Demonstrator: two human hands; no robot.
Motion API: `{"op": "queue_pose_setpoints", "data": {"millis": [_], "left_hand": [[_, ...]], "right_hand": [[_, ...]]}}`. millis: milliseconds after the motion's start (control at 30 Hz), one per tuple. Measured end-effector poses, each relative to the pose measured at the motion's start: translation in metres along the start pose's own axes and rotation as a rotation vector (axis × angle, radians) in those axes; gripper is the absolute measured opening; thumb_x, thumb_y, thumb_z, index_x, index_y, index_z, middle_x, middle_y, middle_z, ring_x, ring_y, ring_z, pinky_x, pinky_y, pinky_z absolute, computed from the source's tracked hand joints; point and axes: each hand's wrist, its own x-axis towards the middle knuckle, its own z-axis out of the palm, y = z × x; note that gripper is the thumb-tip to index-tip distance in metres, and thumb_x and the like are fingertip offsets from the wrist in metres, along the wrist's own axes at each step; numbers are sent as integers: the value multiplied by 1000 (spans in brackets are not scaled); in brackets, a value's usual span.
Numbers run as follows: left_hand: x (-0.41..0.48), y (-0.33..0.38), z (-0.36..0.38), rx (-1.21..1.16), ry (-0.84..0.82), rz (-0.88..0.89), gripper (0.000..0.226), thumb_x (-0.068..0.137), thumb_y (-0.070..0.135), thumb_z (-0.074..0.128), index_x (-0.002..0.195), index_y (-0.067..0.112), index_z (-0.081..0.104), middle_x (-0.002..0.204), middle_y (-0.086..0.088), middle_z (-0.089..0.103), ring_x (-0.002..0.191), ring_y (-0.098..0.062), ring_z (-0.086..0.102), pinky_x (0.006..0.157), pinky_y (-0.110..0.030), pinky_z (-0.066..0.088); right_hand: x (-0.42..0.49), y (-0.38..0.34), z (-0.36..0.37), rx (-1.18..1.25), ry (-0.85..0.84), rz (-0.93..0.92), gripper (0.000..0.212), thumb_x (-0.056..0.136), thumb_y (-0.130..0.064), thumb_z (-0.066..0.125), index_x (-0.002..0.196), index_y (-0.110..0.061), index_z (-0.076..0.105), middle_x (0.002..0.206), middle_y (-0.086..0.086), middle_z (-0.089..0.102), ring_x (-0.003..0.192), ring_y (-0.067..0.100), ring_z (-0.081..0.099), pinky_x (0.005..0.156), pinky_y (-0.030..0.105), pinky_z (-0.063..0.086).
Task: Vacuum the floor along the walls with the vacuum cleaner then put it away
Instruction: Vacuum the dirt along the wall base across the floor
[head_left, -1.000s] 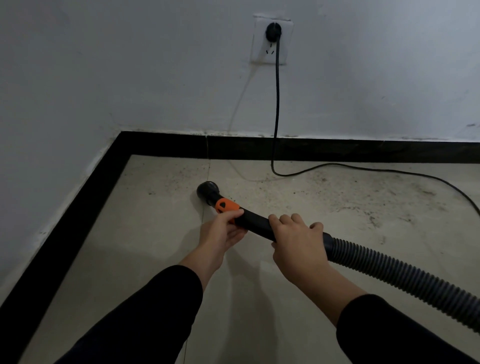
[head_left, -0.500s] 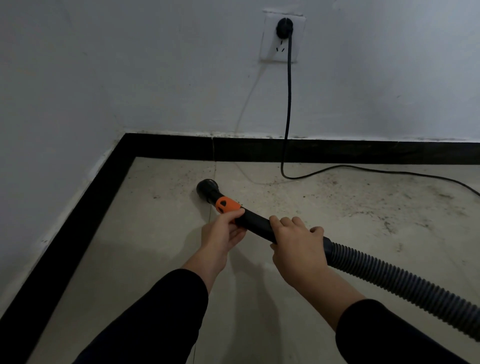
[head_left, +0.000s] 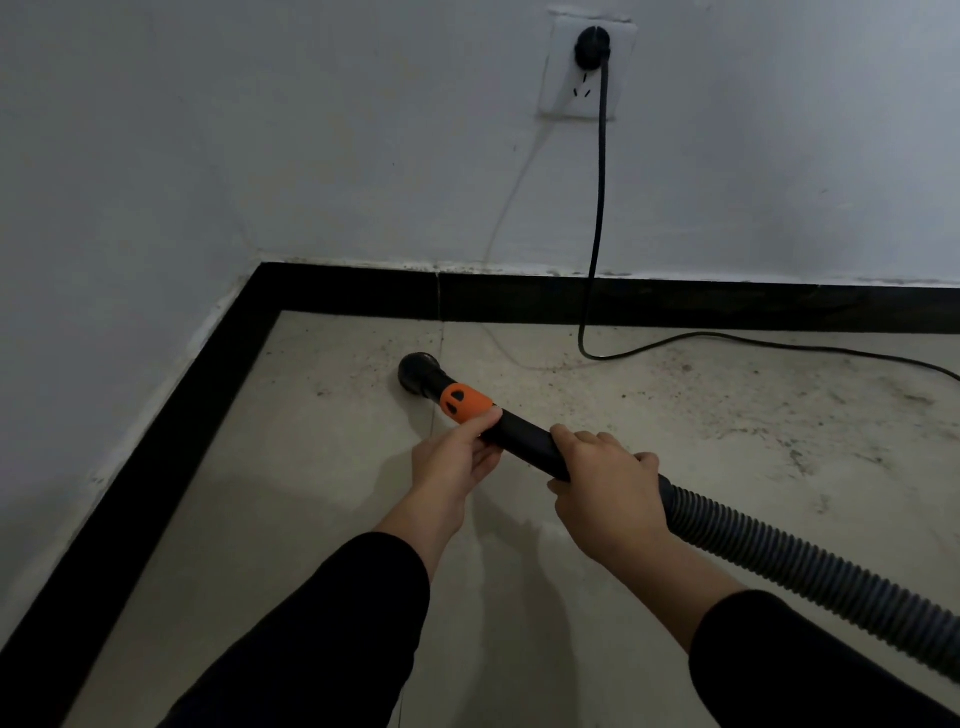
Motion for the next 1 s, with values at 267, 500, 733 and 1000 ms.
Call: {"op": "queue_pose_setpoints", "data": {"millis": [267, 500, 733, 1000], "left_hand": [[-6, 8, -9, -13, 29, 4, 24, 76, 15, 82, 87, 4, 64, 75, -10, 73, 65, -12, 72, 58, -17, 57], [-4, 15, -22, -32, 60, 13, 31, 75, 15, 83, 96, 1, 65, 78, -11, 73, 66, -12, 73, 58, -18, 57], [-1, 21, -35, -44, 80, 12, 29, 73, 15, 84, 92, 3, 64, 66, -6, 73, 64, -12, 73, 54, -17, 56], [0, 27, -51, -27, 110, 27, 32, 73, 17, 84, 95, 4, 64, 76, -10, 73, 66, -13, 73, 56, -18, 56]], "right_hand": [[1, -10, -4, 30, -31, -6, 31, 93, -26, 56, 122, -26, 44, 108, -7, 57, 106, 19, 50, 91, 44, 36], [4, -25, -1, 44, -23, -27, 29, 93, -27, 56, 120, -25, 44, 106, -7, 58, 105, 20, 50, 88, 43, 36], [6, -36, 4, 45, -18, -53, 29, 93, -28, 56, 119, -26, 44, 107, -7, 57, 104, 19, 50, 85, 42, 35], [7, -50, 8, 51, -18, -88, 28, 94, -27, 56, 118, -25, 44, 107, -7, 57, 104, 19, 50, 85, 42, 36]]}}
